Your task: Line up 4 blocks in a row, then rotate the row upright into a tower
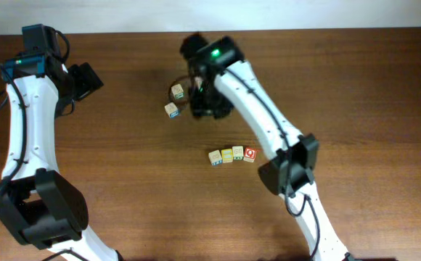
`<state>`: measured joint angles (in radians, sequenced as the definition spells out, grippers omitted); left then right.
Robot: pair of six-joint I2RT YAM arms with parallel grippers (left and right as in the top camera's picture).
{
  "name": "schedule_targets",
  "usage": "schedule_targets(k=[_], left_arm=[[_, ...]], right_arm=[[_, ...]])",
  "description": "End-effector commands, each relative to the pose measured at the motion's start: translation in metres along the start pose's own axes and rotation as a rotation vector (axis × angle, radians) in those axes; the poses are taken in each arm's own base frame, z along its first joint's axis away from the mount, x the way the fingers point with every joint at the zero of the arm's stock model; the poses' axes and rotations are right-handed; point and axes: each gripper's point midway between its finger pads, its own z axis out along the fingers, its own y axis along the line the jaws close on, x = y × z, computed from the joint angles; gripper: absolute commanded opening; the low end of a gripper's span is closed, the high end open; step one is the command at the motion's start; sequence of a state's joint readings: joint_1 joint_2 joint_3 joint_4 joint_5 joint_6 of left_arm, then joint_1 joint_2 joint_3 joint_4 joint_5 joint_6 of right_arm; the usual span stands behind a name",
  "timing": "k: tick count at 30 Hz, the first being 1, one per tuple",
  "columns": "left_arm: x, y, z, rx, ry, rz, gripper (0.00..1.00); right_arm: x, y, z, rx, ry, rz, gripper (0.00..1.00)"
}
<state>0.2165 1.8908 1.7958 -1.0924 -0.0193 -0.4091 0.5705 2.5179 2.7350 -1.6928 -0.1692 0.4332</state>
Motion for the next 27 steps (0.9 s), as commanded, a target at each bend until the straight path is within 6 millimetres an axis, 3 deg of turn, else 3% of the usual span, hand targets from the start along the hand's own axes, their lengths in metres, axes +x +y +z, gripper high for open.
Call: schedule_targets(k=[1, 3, 5, 6, 8, 9, 10, 11, 12, 14, 16, 17, 20, 24, 27], left_arm=[[-0.006, -0.002, -0.003, 0.003, -0.015, -0.010, 0.99], [-0.006, -0.002, -0.003, 0.003, -0.015, -0.010, 0.99], [-0.001, -0.006, -0.003, 0.032, 0.007, -0.010, 0.99], [0.012, -0.006, -0.003, 0.037, 0.067, -0.010, 0.99], [0.019, -0.008, -0.004, 0.054, 0.097, -0.011, 0.99], [0.024, -0.006, -0.004, 0.044, 0.118, -0.012, 0.99], [0.031, -0.005, -0.004, 0.031, 0.143, -0.050, 0.88], [0.043, -0.004, -0.006, 0.006, 0.186, -0.124, 0.84], [0.049, -0.007, -0.007, 0.000, 0.202, -0.134, 0.71], [0.063, -0.027, -0.009, -0.013, 0.212, -0.066, 0.62], [0.082, -0.058, -0.011, -0.002, 0.216, 0.029, 0.58], [0.096, -0.075, -0.012, 0.009, 0.223, 0.084, 0.55], [0.137, -0.104, -0.004, -0.017, 0.243, 0.161, 0.48], [0.188, -0.133, 0.019, 0.004, 0.264, 0.248, 0.44], [0.210, -0.146, 0.026, 0.017, 0.265, 0.265, 0.44]], right_arm=[[-0.002, 0.001, -0.082, -0.178, -0.128, -0.030, 0.40], [0.003, -0.012, -0.129, -0.197, -0.226, -0.055, 0.40], [0.025, -0.046, -0.183, -0.120, -0.345, -0.020, 0.40], [0.045, -0.070, -0.200, -0.059, -0.369, 0.015, 0.40], [0.081, -0.095, -0.201, -0.037, -0.323, 0.083, 0.40], [0.093, -0.111, -0.191, -0.007, -0.278, 0.150, 0.40], [0.101, -0.126, -0.177, 0.033, -0.231, 0.207, 0.40], [0.104, -0.140, -0.153, 0.073, -0.165, 0.266, 0.40], [0.103, -0.147, -0.131, 0.083, -0.126, 0.282, 0.40], [0.098, -0.157, -0.076, 0.097, -0.077, 0.337, 0.40], [0.098, -0.165, -0.035, 0.110, -0.035, 0.354, 0.39], [0.098, -0.168, -0.018, 0.110, -0.026, 0.364, 0.39], [0.099, -0.176, 0.030, 0.118, 0.024, 0.381, 0.35], [0.098, -0.172, 0.071, 0.079, 0.107, 0.391, 0.32], [0.090, -0.166, 0.085, 0.039, 0.104, 0.390, 0.31]])
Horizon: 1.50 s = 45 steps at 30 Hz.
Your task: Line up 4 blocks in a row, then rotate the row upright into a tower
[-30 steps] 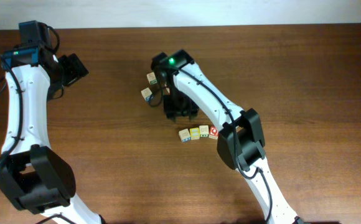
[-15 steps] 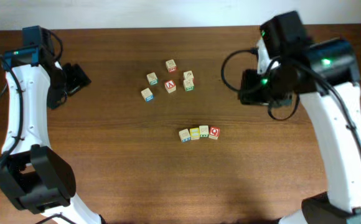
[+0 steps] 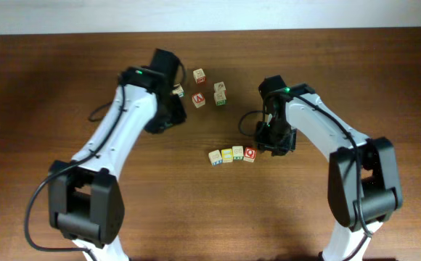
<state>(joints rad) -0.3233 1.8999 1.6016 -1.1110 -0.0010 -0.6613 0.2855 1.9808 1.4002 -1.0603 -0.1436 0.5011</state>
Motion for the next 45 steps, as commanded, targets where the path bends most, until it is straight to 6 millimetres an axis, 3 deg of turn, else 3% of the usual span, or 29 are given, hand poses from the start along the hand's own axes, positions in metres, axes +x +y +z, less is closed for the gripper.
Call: schedule_targets(k=[1, 11, 14, 18, 20, 24, 30, 43, 45], left_arm=[[0.014, -0.011, 0.013, -0.009, 0.000, 0.000, 0.44], [0.008, -0.015, 0.017, -0.010, -0.042, 0.009, 0.48], [-0.012, 0.002, 0.015, -0.081, -0.129, -0.013, 0.53], [-0.047, 0.044, 0.013, -0.115, -0.175, -0.132, 0.56], [-0.061, 0.072, 0.011, -0.149, -0.194, -0.195, 0.57], [-0.071, 0.093, 0.009, -0.177, -0.207, -0.243, 0.57], [-0.071, 0.093, 0.010, -0.178, -0.206, -0.243, 0.58], [-0.070, 0.092, 0.010, -0.174, -0.204, -0.243, 0.61], [-0.070, 0.092, 0.010, -0.171, -0.202, -0.243, 0.73]], right_arm=[[-0.004, 0.010, 0.010, -0.051, 0.008, 0.007, 0.31], [-0.003, 0.065, 0.012, -0.165, -0.051, -0.093, 0.32], [-0.012, 0.070, 0.004, -0.177, -0.088, -0.163, 0.32], [-0.032, 0.098, -0.018, -0.231, -0.197, -0.232, 0.33], [-0.029, 0.111, -0.017, -0.220, -0.225, -0.261, 0.33], [-0.019, 0.123, -0.011, -0.113, -0.294, -0.270, 0.32], [-0.011, 0.126, 0.009, -0.056, -0.277, -0.281, 0.32], [0.004, 0.118, 0.014, -0.039, -0.206, -0.257, 0.31], [0.004, 0.117, 0.014, -0.035, -0.201, -0.255, 0.31]])
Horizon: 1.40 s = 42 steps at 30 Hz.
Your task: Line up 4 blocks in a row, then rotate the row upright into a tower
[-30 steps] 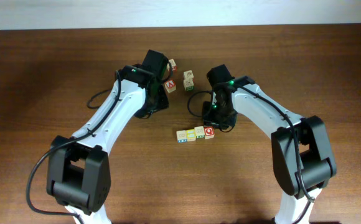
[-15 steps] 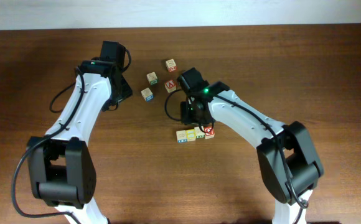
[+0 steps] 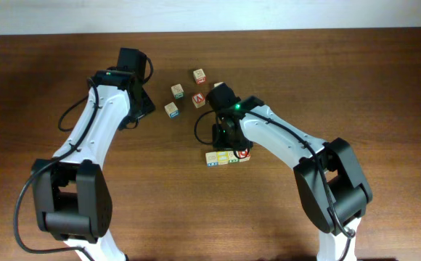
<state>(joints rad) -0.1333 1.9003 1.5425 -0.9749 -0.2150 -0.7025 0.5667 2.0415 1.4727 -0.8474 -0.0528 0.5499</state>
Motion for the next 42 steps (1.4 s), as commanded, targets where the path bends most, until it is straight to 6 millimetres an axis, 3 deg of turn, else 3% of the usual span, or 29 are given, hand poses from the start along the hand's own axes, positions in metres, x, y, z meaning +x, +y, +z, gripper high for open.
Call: schedule_targets(k=[1, 3, 5, 6, 7, 8, 10, 11, 12, 14, 16, 18, 21, 28, 33, 35, 36, 38, 39, 41, 42], left_arm=[[0.000, 0.002, 0.002, -0.012, -0.001, -0.007, 0.95], [0.001, 0.002, 0.002, -0.013, 0.000, -0.007, 0.99], [0.004, 0.004, 0.002, -0.018, 0.015, -0.003, 0.99], [0.012, 0.002, 0.002, -0.002, 0.056, 0.002, 0.90], [0.022, -0.003, 0.001, 0.031, 0.106, 0.025, 0.64], [0.032, -0.009, -0.001, 0.062, 0.147, 0.060, 0.44], [0.052, -0.015, -0.004, 0.071, 0.204, 0.101, 0.13], [0.061, -0.019, -0.004, 0.068, 0.216, 0.126, 0.03], [0.070, -0.024, -0.005, 0.075, 0.228, 0.164, 0.00], [0.095, -0.034, -0.003, 0.073, 0.255, 0.233, 0.00], [0.108, -0.040, -0.002, 0.077, 0.257, 0.268, 0.00], [0.108, -0.047, -0.002, 0.093, 0.242, 0.277, 0.03], [0.105, -0.051, -0.002, 0.107, 0.228, 0.274, 0.07], [0.103, -0.053, -0.001, 0.114, 0.219, 0.273, 0.04], [0.094, -0.047, 0.001, 0.074, 0.171, 0.316, 0.00], [0.096, -0.055, -0.002, 0.130, 0.175, 0.451, 0.00], [0.089, -0.065, -0.012, 0.200, 0.167, 0.578, 0.00], [0.074, -0.077, -0.035, 0.300, 0.164, 0.626, 0.00], [0.076, -0.086, -0.047, 0.403, 0.203, 0.629, 0.00], [0.085, -0.083, -0.050, 0.482, 0.288, 0.594, 0.00], [0.090, -0.075, -0.044, 0.471, 0.321, 0.579, 0.00]], right_arm=[[-0.001, 0.006, -0.001, -0.009, 0.000, 0.000, 0.32], [-0.021, 0.004, -0.021, -0.023, -0.034, 0.028, 0.32], [-0.045, -0.005, -0.058, -0.034, -0.070, 0.064, 0.32], [-0.055, -0.018, -0.089, -0.037, -0.068, 0.057, 0.32], [-0.054, -0.039, -0.102, -0.012, -0.034, 0.064, 0.32], [-0.045, -0.061, -0.104, 0.020, 0.027, 0.072, 0.32], [-0.022, -0.091, -0.094, 0.055, 0.143, 0.060, 0.31], [-0.011, -0.097, -0.085, 0.053, 0.187, 0.044, 0.28], [-0.002, -0.101, -0.074, 0.059, 0.218, 0.037, 0.22], [0.015, -0.105, -0.052, 0.056, 0.266, 0.043, 0.11], [0.027, -0.096, -0.032, -0.018, 0.292, 0.055, 0.09], [0.032, -0.081, -0.013, -0.118, 0.285, 0.061, 0.09], [0.033, -0.068, 0.000, -0.128, 0.256, 0.103, 0.08], [0.041, -0.029, 0.006, -0.128, 0.239, 0.135, 0.08], [0.039, -0.026, 0.004, -0.137, 0.233, 0.147, 0.04], [0.028, -0.032, -0.011, -0.157, 0.218, 0.155, 0.04], [0.013, -0.043, -0.037, -0.175, 0.178, 0.149, 0.05], [-0.003, -0.059, -0.079, -0.204, 0.096, 0.152, 0.04], [-0.008, -0.065, -0.106, -0.264, 0.045, 0.143, 0.04], [-0.007, -0.068, -0.135, -0.397, 0.002, 0.062, 0.04], [-0.004, -0.067, -0.139, -0.451, -0.006, 0.013, 0.04]])
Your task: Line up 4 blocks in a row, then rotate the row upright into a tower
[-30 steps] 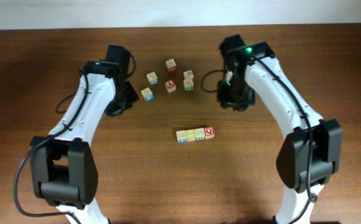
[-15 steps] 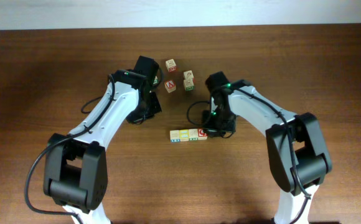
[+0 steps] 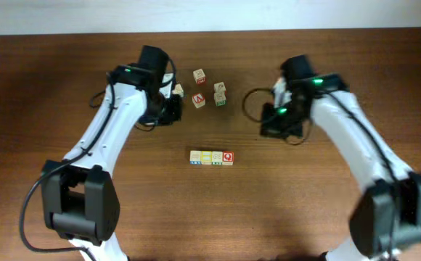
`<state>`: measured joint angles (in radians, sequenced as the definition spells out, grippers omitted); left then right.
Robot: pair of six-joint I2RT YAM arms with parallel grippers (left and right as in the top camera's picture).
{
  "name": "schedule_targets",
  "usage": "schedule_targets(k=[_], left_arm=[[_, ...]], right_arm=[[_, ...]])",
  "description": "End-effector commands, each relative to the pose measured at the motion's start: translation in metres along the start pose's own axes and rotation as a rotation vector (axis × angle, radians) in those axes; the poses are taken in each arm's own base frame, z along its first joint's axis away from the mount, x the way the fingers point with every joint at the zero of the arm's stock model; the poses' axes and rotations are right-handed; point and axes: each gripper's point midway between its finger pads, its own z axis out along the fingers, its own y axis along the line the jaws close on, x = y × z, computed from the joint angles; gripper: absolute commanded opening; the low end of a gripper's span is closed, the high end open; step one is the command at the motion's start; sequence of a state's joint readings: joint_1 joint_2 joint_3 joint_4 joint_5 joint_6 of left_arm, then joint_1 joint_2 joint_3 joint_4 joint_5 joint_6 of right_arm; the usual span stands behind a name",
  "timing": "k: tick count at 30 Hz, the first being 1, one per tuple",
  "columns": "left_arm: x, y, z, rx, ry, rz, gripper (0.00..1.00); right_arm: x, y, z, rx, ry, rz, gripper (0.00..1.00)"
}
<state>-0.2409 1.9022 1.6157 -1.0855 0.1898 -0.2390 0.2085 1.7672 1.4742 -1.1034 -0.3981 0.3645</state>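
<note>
Four small letter blocks lie in a straight row (image 3: 211, 156) at the table's middle, the rightmost with a red Q (image 3: 228, 157). Several loose blocks lie behind them: one (image 3: 199, 75), a red-lettered one (image 3: 199, 100), and a pair (image 3: 220, 93). Another cream block (image 3: 178, 90) peeks out beside my left gripper (image 3: 165, 110), which hangs over the spot left of the loose blocks; its jaws are not readable from above. My right gripper (image 3: 276, 125) hovers right of the row and well clear of it, its state also unreadable.
The dark wooden table (image 3: 327, 217) reaches to a pale wall edge along the top. Both white arms arch in from the bottom corners. A black cable loops beside the right wrist (image 3: 258, 101).
The right gripper was down over the row of four and is now off to the right. The row now lies further left and straight. The left gripper has moved right, covering the blue-marked block.
First the right arm reached over the loose blocks while the left stayed far left; the row lay slightly slanted. Then the left covered the two left blocks, the right beside the row. Then the right was on the row, the left back; now the row sits shifted and straight.
</note>
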Motion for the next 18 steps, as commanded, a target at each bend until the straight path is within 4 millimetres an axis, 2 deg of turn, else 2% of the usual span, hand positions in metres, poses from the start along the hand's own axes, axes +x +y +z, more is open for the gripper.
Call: schedule_targets(k=[1, 2, 3, 7, 12, 18], left_arm=[[0.019, -0.007, 0.008, 0.143, 0.084, 0.011, 0.00], [0.027, -0.020, 0.015, 0.255, 0.106, 0.044, 0.00], [0.031, -0.024, 0.020, 0.305, 0.112, 0.047, 0.00], [0.048, -0.017, 0.045, 0.318, 0.136, 0.043, 0.00], [0.065, -0.008, 0.069, 0.311, 0.153, 0.026, 0.00], [0.074, -0.009, 0.089, 0.304, 0.191, 0.037, 0.00]], right_arm=[[0.007, 0.017, -0.015, -0.197, 0.001, -0.188, 0.04], [0.010, 0.017, -0.002, -0.240, 0.004, -0.200, 0.05], [0.014, 0.017, 0.010, -0.283, 0.008, -0.200, 0.04], [0.018, 0.000, 0.054, -0.315, -0.008, -0.035, 0.04], [0.026, -0.017, 0.083, -0.285, -0.028, 0.056, 0.04], [0.034, -0.014, 0.113, -0.247, 0.020, 0.073, 0.04]])
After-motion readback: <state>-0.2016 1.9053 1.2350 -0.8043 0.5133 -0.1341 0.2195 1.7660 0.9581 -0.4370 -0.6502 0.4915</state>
